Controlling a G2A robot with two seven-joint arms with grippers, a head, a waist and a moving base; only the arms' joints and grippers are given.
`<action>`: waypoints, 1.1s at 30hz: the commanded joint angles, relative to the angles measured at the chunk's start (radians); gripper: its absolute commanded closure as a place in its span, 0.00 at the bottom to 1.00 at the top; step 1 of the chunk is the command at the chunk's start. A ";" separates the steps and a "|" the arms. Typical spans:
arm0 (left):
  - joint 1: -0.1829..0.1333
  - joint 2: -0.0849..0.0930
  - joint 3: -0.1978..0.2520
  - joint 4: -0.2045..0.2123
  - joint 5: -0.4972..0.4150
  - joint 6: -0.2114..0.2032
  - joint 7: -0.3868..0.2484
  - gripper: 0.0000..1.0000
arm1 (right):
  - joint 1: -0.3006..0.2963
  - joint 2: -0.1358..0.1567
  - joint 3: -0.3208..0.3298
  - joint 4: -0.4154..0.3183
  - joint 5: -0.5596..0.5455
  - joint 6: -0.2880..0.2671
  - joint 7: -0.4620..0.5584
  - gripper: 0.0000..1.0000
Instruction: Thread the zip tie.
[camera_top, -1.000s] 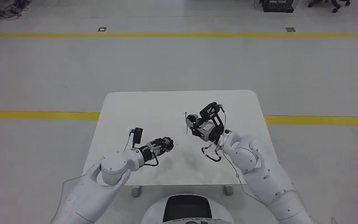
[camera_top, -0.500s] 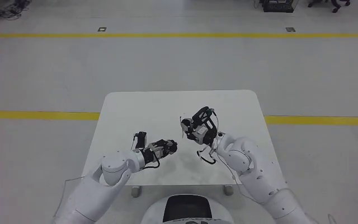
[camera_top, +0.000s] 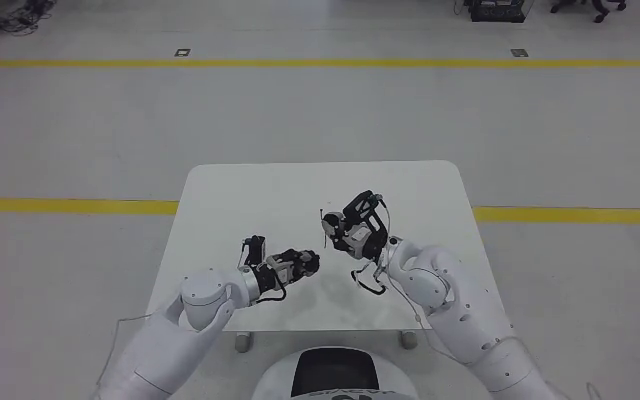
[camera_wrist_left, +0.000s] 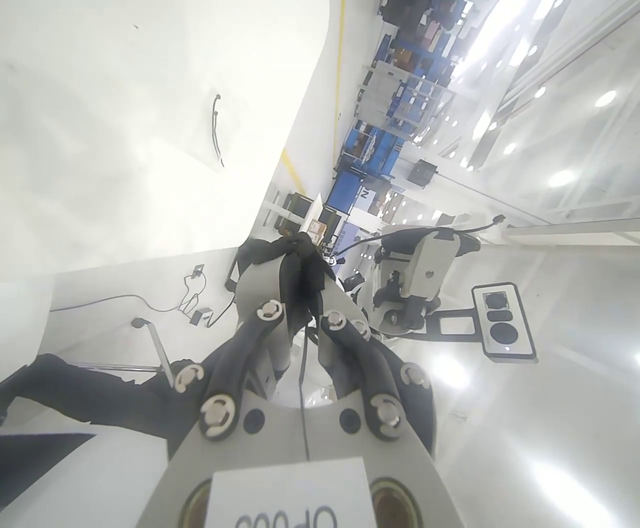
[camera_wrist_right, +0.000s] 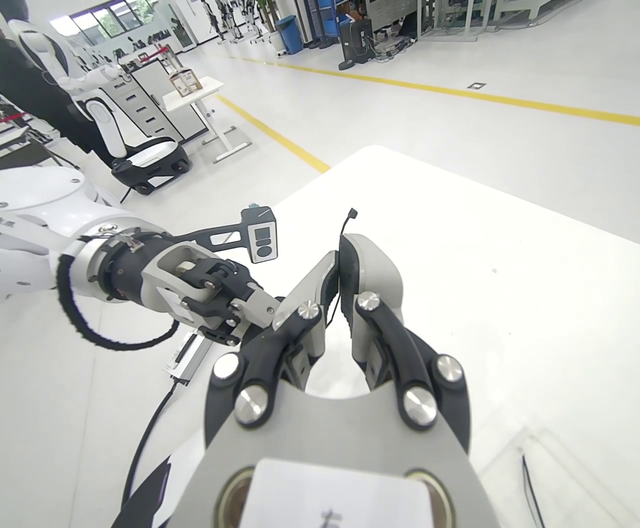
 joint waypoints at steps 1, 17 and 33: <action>0.000 0.000 0.000 0.000 0.002 0.000 0.001 1.00 | 0.000 0.000 0.000 0.000 0.000 0.000 0.000 1.00; -0.002 -0.001 0.013 0.001 -0.002 -0.019 0.017 1.00 | 0.011 -0.006 -0.042 0.020 -0.023 0.034 -0.003 1.00; -0.004 -0.001 0.016 0.001 0.002 -0.019 0.013 1.00 | 0.026 -0.009 -0.059 0.038 -0.019 0.052 -0.004 1.00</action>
